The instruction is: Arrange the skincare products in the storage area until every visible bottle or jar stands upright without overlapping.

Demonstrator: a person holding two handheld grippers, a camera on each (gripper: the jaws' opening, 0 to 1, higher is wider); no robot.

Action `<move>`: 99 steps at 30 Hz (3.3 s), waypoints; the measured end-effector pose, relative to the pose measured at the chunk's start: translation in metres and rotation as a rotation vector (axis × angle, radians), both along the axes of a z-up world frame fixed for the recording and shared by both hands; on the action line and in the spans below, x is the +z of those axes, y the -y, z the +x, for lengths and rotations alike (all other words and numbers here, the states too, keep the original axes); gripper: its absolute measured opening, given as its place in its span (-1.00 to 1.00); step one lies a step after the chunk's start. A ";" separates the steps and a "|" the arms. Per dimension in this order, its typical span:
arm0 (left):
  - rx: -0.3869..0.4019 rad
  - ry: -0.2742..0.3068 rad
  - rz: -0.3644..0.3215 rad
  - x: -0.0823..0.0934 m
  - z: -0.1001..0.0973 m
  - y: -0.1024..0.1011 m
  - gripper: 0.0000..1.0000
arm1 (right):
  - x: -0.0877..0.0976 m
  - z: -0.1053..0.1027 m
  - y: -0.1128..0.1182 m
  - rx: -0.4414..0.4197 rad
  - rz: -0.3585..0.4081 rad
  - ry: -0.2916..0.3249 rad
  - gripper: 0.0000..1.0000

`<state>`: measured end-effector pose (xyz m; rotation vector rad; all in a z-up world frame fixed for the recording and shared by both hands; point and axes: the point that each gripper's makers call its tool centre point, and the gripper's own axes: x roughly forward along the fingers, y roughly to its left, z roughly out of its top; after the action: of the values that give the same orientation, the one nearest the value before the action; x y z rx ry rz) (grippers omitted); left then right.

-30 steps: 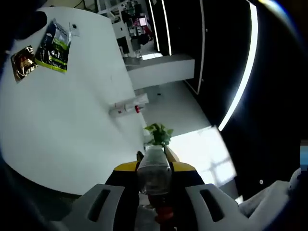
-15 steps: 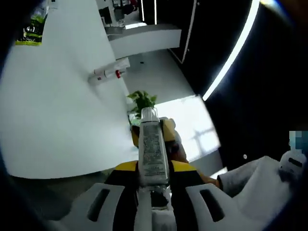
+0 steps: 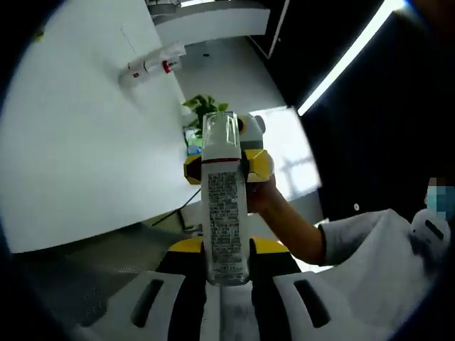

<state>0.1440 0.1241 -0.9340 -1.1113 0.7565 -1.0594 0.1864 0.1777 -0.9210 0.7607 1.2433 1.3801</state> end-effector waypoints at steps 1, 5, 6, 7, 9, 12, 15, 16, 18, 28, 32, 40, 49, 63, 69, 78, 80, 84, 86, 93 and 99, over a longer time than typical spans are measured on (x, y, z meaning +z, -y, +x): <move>0.043 -0.003 0.027 -0.003 0.005 -0.004 -0.64 | -0.002 0.003 -0.002 -0.026 -0.008 0.012 -0.72; 0.103 0.020 0.101 -0.011 0.014 -0.011 -0.64 | -0.007 0.012 -0.010 -0.114 -0.039 0.076 -0.70; 0.108 0.017 0.098 -0.011 0.015 -0.012 -0.64 | -0.008 0.014 -0.011 -0.136 -0.047 0.094 -0.70; 0.131 0.022 0.118 -0.013 0.018 -0.015 -0.65 | -0.009 0.016 -0.011 -0.148 -0.051 0.104 -0.69; 0.178 0.026 0.192 -0.023 0.025 -0.021 -0.65 | -0.016 0.023 -0.012 -0.198 -0.098 0.188 -0.68; 0.205 0.038 0.290 -0.034 0.028 -0.024 -0.65 | -0.022 0.019 -0.014 -0.187 -0.142 0.245 -0.65; 0.240 0.062 0.366 -0.041 0.032 -0.029 -0.65 | -0.033 0.011 -0.019 -0.166 -0.181 0.265 -0.63; 0.259 0.070 0.385 -0.042 0.035 -0.032 -0.65 | -0.036 0.008 -0.020 -0.157 -0.195 0.269 -0.63; 0.268 0.090 0.468 -0.050 0.035 -0.035 -0.65 | -0.042 0.010 -0.019 -0.191 -0.234 0.303 -0.65; 0.194 0.281 0.832 -0.079 0.029 -0.032 -0.64 | -0.060 0.001 -0.010 -0.215 -0.311 0.370 -0.71; 0.162 0.369 0.953 -0.089 0.029 -0.029 -0.62 | -0.067 -0.002 -0.004 -0.179 -0.333 0.427 -0.73; 0.130 0.422 0.972 -0.085 0.028 -0.028 -0.35 | -0.062 0.007 0.007 -0.230 -0.298 0.512 -0.74; 0.121 0.460 1.151 -0.095 0.036 -0.076 -0.25 | -0.058 0.045 0.055 -0.361 -0.330 0.591 -0.73; 0.179 0.690 1.328 -0.091 0.044 -0.072 -0.44 | -0.070 0.056 0.092 -0.435 -0.430 0.834 -0.73; 0.144 0.665 1.357 -0.102 0.043 -0.074 -0.47 | -0.074 0.066 0.094 -0.419 -0.458 0.874 -0.73; 0.168 0.656 1.340 -0.100 0.043 -0.075 -0.50 | -0.067 0.120 0.109 -0.490 -0.519 0.941 -0.73; 0.174 0.637 1.342 -0.103 0.043 -0.077 -0.50 | -0.068 0.133 0.114 -0.510 -0.549 0.961 -0.73; 0.181 0.602 1.335 -0.105 0.043 -0.080 -0.49 | -0.065 0.153 0.121 -0.560 -0.563 0.948 -0.73; 0.186 0.594 1.328 -0.106 0.043 -0.079 -0.49 | -0.064 0.162 0.122 -0.578 -0.565 0.960 -0.73; 0.143 0.575 1.365 -0.117 0.039 -0.080 -0.61 | -0.072 0.182 0.119 -0.582 -0.591 0.974 -0.73; 0.118 0.568 1.382 -0.125 0.037 -0.078 -0.64 | -0.078 0.198 0.117 -0.576 -0.603 0.988 -0.73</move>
<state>0.1810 0.2022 -1.0589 0.3225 0.7086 -0.4639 0.3839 0.0604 -0.9992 -0.0464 0.5083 0.6574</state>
